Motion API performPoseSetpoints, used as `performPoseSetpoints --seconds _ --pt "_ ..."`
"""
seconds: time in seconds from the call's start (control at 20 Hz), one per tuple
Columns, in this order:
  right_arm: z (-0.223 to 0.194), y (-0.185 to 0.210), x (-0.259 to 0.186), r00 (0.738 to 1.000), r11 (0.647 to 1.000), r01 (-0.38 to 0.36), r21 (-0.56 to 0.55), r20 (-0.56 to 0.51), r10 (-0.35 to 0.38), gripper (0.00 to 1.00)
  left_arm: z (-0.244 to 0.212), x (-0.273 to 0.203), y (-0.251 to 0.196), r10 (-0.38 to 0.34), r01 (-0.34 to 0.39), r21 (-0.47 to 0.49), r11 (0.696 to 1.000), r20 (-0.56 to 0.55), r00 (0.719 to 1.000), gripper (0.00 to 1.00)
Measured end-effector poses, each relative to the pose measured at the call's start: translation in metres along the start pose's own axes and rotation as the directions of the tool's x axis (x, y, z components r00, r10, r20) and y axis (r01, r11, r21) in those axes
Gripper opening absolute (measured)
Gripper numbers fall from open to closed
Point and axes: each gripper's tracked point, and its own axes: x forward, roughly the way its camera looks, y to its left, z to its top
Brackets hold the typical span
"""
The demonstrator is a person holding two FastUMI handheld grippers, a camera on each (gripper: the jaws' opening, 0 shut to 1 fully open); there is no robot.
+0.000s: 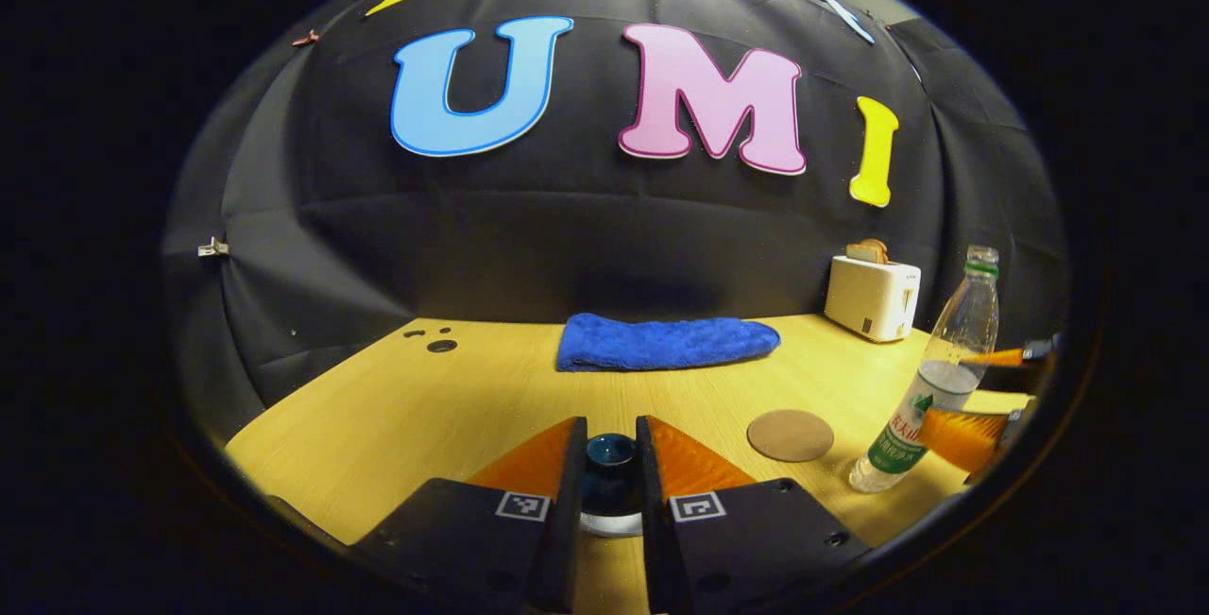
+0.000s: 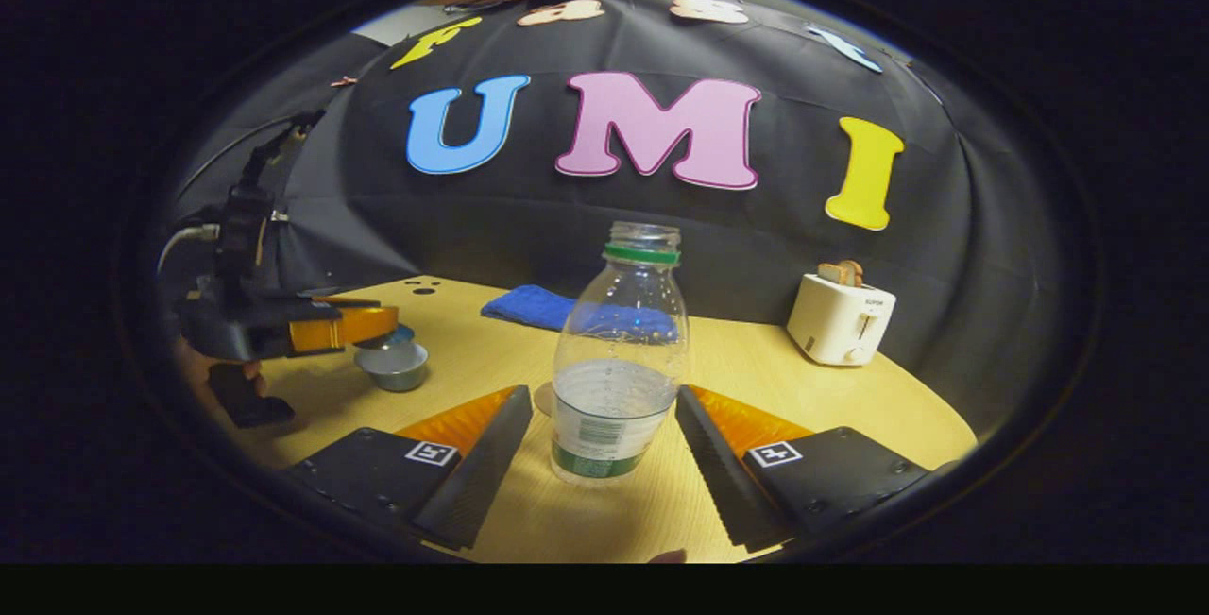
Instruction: Open the teacup lid with one hand, grasp the water bottle and pour water into the teacup with the other hand; after pouring, place the water bottle on the coaster and then close the teacup lid.
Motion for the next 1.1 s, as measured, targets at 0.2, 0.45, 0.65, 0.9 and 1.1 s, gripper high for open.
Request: performPoseSetpoints --seconds 0.2,0.45,0.65,0.9,1.1 --pt "-0.015 -0.002 0.004 1.0 1.0 0.011 0.018 -0.022 -0.01 0.95 0.003 -0.009 0.014 0.021 -0.021 0.015 1.0 0.002 1.0 0.31" --pt "-0.03 -0.003 0.015 0.999 0.999 0.028 0.037 -0.039 -0.027 0.95 -0.001 -0.014 0.022 0.038 -0.038 0.006 0.999 -0.008 0.999 0.32" --pt "-0.03 -0.005 0.019 0.998 0.997 0.045 0.054 -0.049 -0.043 0.78 -0.003 -0.018 0.024 0.044 -0.044 0.006 0.999 -0.006 0.999 0.31" --pt "-0.002 -0.016 0.033 0.994 0.97 0.103 -0.22 -0.023 -0.11 0.76 0.004 -0.022 0.029 0.057 -0.057 0.026 0.998 0.005 0.998 0.32" --pt "0.024 -0.018 0.047 0.99 0.836 0.129 -0.533 0.017 -0.142 0.76 0.013 -0.03 0.046 0.073 -0.073 0.023 0.997 0.021 0.997 0.32"
